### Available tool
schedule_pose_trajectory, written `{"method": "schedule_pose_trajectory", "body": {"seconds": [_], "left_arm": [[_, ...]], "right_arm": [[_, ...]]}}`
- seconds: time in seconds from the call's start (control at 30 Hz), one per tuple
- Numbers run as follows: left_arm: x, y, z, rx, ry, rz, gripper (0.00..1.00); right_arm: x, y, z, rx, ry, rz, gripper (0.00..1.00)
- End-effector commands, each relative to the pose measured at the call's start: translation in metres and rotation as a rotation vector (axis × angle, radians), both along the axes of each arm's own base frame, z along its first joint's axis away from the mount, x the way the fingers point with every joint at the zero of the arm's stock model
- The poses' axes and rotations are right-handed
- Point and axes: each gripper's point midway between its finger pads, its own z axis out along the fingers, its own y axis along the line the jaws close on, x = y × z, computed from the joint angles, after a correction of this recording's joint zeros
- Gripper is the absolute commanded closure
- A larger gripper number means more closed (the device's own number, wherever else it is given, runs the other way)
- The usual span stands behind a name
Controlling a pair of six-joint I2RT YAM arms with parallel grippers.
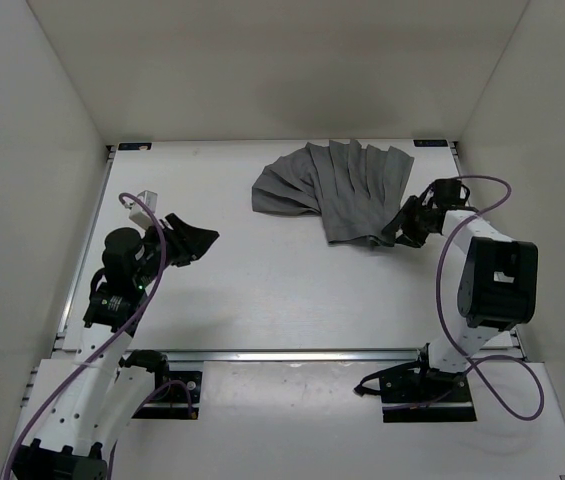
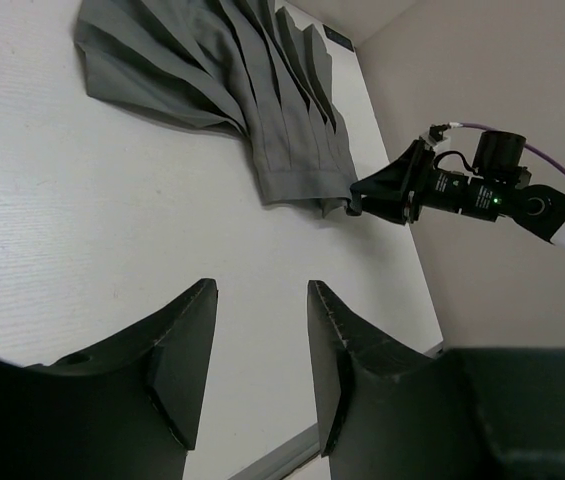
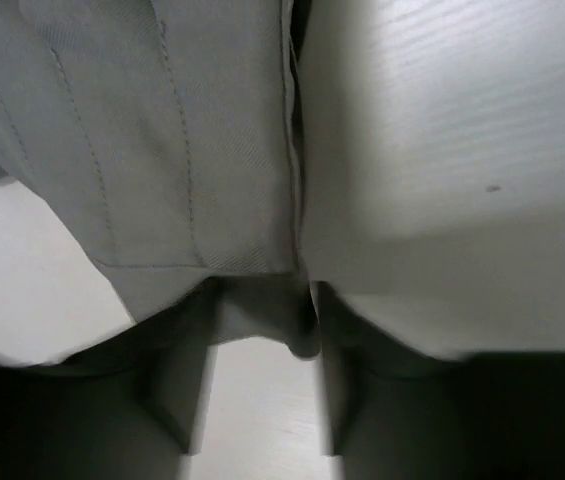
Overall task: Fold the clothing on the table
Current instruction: Grab the skirt from the pile
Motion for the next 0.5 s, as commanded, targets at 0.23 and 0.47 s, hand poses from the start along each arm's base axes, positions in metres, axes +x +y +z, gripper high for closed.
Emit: {"method": "schedule_pose_trajectory", "body": {"seconds": [0.23, 0.47], "left_arm": [[-0.005, -0.006, 0.018, 0.042, -0.063, -0.085, 0.64], [0.010, -0.018, 0.046, -0.040, -0.121, -0.114, 0.71]], "right_arm": [[0.037, 0.038, 0.075, 0.294, -0.227, 0.141, 1.00], [0.050, 0.099, 0.275, 0.227, -0.592, 0.373, 1.00]]}}
